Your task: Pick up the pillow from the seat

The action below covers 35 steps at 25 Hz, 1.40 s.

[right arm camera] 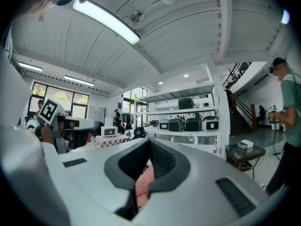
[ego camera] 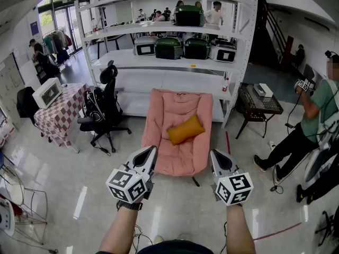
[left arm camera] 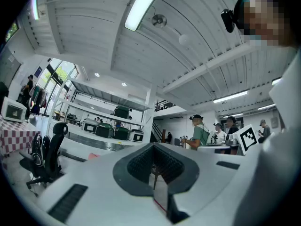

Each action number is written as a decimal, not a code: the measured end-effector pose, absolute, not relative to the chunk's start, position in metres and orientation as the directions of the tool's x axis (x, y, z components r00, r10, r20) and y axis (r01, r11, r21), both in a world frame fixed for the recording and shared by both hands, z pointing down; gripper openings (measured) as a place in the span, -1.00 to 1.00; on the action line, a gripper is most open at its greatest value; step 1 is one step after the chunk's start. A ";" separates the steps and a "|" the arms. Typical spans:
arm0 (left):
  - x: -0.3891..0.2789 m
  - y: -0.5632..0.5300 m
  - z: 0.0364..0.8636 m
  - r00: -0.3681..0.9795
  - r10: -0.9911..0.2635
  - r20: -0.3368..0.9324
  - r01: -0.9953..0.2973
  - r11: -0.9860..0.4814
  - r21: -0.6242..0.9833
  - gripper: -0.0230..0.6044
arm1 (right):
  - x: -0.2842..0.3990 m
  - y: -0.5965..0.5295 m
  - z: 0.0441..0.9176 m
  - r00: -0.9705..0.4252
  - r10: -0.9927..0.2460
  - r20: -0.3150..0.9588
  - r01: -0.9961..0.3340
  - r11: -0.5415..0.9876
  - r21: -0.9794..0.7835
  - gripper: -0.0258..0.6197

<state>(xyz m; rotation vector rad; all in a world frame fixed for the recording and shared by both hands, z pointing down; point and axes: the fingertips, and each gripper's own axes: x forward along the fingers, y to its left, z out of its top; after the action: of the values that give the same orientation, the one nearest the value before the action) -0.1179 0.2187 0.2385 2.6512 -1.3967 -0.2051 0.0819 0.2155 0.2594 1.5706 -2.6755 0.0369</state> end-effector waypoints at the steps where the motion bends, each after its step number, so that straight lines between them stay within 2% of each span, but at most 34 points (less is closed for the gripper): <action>1: -0.117 0.218 0.238 0.558 -0.828 -0.057 -0.809 -0.558 0.184 -0.93 | 0.083 0.215 0.259 -0.489 -0.871 0.044 -0.872 0.489 0.001 -0.92; 14: -0.102 0.218 0.235 0.562 -0.825 -0.063 -0.807 -0.563 0.174 -0.93 | 0.086 0.216 0.257 -0.511 -0.859 0.031 -0.859 0.512 -0.002 -0.92; 20: -0.105 0.223 0.232 0.567 -0.816 -0.107 -0.790 -0.576 0.210 -0.93 | 0.082 0.221 0.258 -0.550 -0.835 0.016 -0.835 0.549 -0.043 -0.92; 35: -0.073 0.226 0.233 0.588 -0.804 -0.087 -0.779 -0.592 0.206 -0.93 | 0.098 0.222 0.260 -0.569 -0.823 0.009 -0.822 0.568 -0.046 -0.92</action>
<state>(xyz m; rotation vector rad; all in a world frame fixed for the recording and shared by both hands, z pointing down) -0.0731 0.2265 0.2327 2.6672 -1.3382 -0.2567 0.0982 0.2216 0.2604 1.4650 -2.7933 0.0709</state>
